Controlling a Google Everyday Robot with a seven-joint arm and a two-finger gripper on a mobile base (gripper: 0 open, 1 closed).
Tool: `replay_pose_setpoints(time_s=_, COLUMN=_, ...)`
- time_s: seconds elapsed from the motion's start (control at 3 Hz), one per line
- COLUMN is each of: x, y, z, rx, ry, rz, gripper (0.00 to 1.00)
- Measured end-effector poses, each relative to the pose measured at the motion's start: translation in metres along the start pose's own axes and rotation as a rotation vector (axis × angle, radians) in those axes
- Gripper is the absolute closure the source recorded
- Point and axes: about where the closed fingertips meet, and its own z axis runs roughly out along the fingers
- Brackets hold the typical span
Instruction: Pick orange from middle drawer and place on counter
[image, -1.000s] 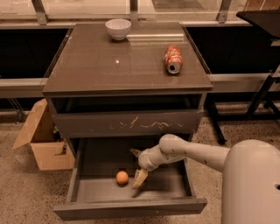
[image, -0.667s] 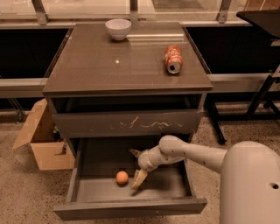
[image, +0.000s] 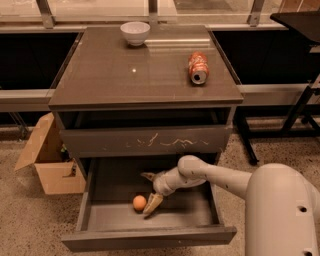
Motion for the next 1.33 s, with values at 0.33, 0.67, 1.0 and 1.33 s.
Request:
replay_pose_setpoints(time_s=0.33, x=-0.009, y=0.0, z=0.016, rx=-0.026, ry=-0.04, rz=-0.018, gripper=0.45)
replay_pose_setpoints(time_s=0.67, x=-0.021, y=0.003, z=0.021, rx=-0.037, ry=-0.076, rz=-0.042, gripper=0.76)
replay_pose_setpoints(time_s=1.0, x=-0.034, y=0.007, z=0.014, rx=-0.023, ry=-0.115, rz=-0.073, gripper=0.98)
replay_pose_setpoints(time_s=1.33, x=-0.064, y=0.022, z=-0.021, rx=0.024, ry=-0.184, rz=-0.154, gripper=1.0)
